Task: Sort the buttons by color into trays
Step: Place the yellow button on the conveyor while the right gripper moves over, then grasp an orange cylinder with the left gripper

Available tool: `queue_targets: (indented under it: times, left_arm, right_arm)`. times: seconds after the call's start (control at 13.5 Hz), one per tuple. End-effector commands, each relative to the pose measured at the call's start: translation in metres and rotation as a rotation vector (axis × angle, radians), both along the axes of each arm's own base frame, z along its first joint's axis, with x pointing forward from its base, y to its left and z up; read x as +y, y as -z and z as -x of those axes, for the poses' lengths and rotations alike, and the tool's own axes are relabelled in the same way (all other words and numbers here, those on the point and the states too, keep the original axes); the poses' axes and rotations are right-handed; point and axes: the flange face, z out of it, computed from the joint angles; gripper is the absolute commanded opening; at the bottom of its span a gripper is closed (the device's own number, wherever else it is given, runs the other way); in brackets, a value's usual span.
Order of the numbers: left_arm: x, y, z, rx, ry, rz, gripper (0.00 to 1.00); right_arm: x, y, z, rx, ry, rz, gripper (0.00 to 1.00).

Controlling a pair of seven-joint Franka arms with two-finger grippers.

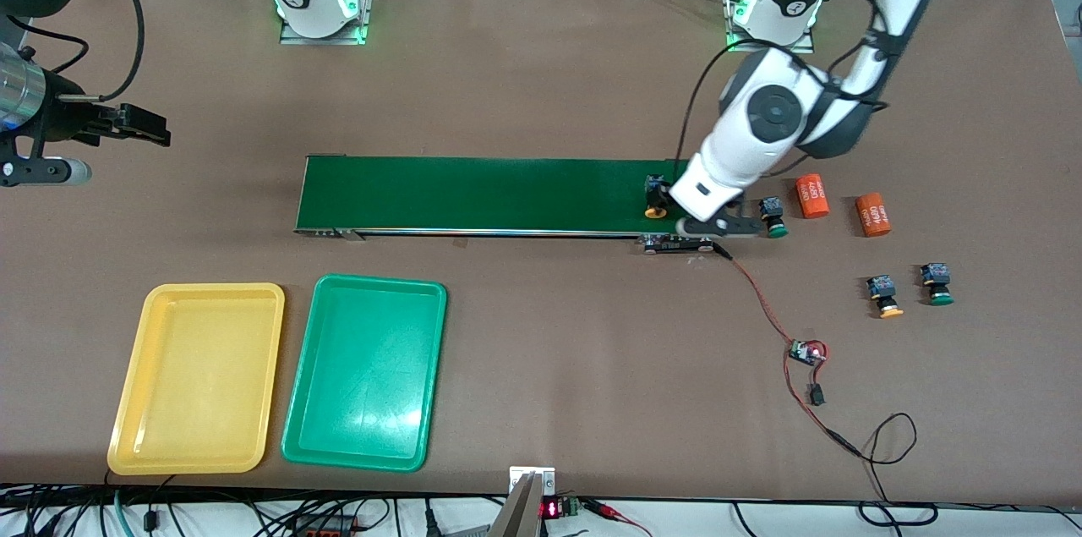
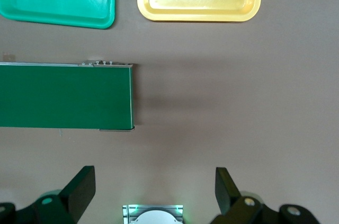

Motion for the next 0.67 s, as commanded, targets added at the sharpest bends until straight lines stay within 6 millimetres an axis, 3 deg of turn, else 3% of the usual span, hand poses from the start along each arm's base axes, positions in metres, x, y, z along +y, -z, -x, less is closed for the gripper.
queue_targets:
  times: [0.0, 0.22, 0.37, 0.59]
  left_arm:
    - [0.069, -0.043, -0.054, 0.046, -0.071, -0.065, 1.00]
    - [0.161, -0.041, -0.096, 0.040, -0.023, -0.168, 1.00]
    - [0.211, -0.035, -0.111, 0.036, 0.022, -0.154, 1.00]
    - [0.279, -0.011, -0.109, 0.080, 0.002, -0.138, 1.00]
  right_arm:
    - [0.046, -0.002, 0.005, -0.003, -0.064, -0.050, 1.00]
    - [0.106, 0.007, 0.004, -0.006, -0.016, -0.128, 1.00]
    - [0.132, 0.022, 0.001, 0.007, -0.001, -0.116, 1.00]
    - [0.137, 0.046, 0.000, 0.031, 0.016, -0.100, 1.00]
